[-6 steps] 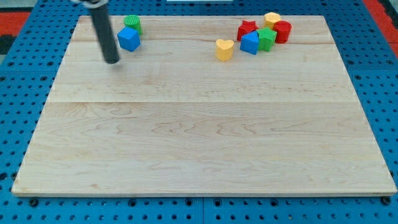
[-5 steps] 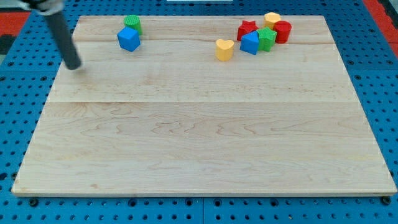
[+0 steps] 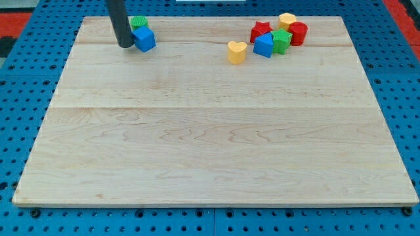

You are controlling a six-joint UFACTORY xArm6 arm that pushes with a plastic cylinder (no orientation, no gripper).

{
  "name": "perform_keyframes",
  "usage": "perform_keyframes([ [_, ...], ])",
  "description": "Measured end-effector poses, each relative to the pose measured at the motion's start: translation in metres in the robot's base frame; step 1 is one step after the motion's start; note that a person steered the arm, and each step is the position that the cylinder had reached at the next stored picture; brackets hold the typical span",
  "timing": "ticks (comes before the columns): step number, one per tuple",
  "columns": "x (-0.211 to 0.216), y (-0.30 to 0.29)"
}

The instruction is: Push the blue cube into the yellow heart

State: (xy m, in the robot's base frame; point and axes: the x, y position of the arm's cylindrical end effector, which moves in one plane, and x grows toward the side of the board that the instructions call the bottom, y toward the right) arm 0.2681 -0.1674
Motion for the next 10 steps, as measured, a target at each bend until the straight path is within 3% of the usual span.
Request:
perform_keyframes([
  [2,-0.018,0.01],
  [4,-0.015,0.144],
  [5,-0.005,0.178],
  [7,0.006,0.053],
  [8,-0.012,-0.085],
  [9,-0.048,-0.063],
  [10,-0.056,0.002],
])
